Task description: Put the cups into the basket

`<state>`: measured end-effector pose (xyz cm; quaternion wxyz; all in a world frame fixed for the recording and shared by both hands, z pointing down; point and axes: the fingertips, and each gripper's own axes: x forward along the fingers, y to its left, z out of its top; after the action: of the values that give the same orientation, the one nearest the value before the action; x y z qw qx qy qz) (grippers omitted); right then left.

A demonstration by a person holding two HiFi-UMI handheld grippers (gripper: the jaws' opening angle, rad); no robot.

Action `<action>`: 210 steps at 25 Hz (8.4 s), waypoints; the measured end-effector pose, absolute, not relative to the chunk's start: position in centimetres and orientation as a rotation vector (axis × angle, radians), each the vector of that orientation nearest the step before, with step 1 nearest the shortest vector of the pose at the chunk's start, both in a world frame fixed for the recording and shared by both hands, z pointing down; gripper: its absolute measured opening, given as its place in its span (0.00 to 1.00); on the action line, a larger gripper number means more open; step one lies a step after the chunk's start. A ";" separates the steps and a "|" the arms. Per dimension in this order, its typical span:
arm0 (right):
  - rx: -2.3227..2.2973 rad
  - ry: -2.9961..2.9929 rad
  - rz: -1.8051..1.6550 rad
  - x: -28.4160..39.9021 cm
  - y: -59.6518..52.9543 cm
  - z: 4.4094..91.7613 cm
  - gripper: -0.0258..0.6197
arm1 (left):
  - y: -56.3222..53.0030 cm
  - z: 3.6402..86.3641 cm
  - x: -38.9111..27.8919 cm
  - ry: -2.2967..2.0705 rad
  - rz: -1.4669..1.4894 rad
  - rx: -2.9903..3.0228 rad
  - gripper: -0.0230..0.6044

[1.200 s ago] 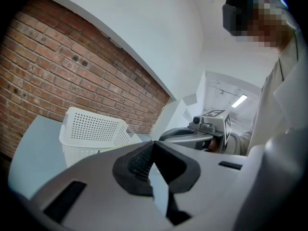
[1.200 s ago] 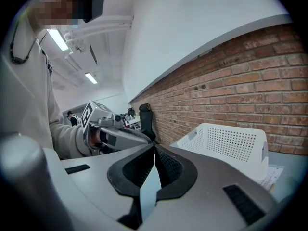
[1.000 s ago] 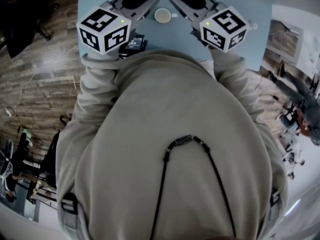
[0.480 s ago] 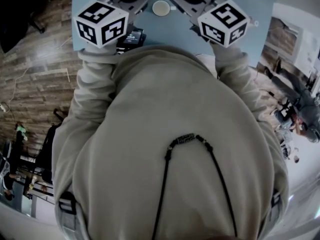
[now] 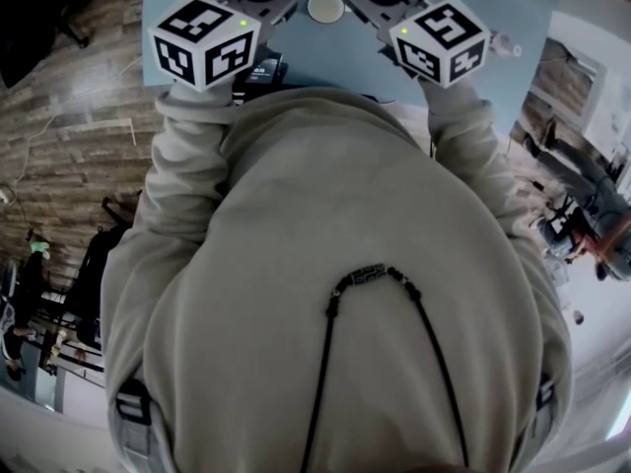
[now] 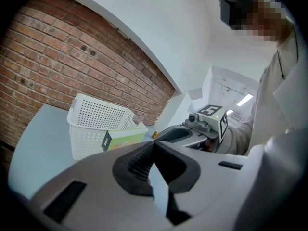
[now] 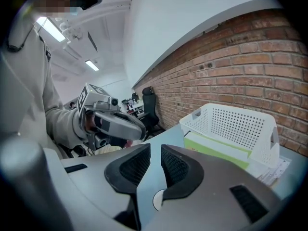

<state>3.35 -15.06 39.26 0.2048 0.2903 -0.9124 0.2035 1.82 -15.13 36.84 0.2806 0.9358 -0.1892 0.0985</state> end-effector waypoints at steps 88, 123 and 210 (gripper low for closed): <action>0.246 -1.889 0.242 4.9 -10.6 66.9 0.69 | -15.8 44.8 0.1 -0.647 0.323 2.319 0.03; 0.458 -1.905 0.340 7.4 -11.5 57.5 0.69 | -14.0 42.4 1.0 -0.532 0.328 2.380 0.03; 0.267 -1.922 0.255 7.8 -38.7 57.8 0.69 | -38.5 38.1 4.3 -0.566 0.165 2.482 0.03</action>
<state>7.75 -38.74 57.77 0.5580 0.1133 -0.8149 0.1080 4.31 -38.53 38.06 0.2909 0.9308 -0.2124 0.0618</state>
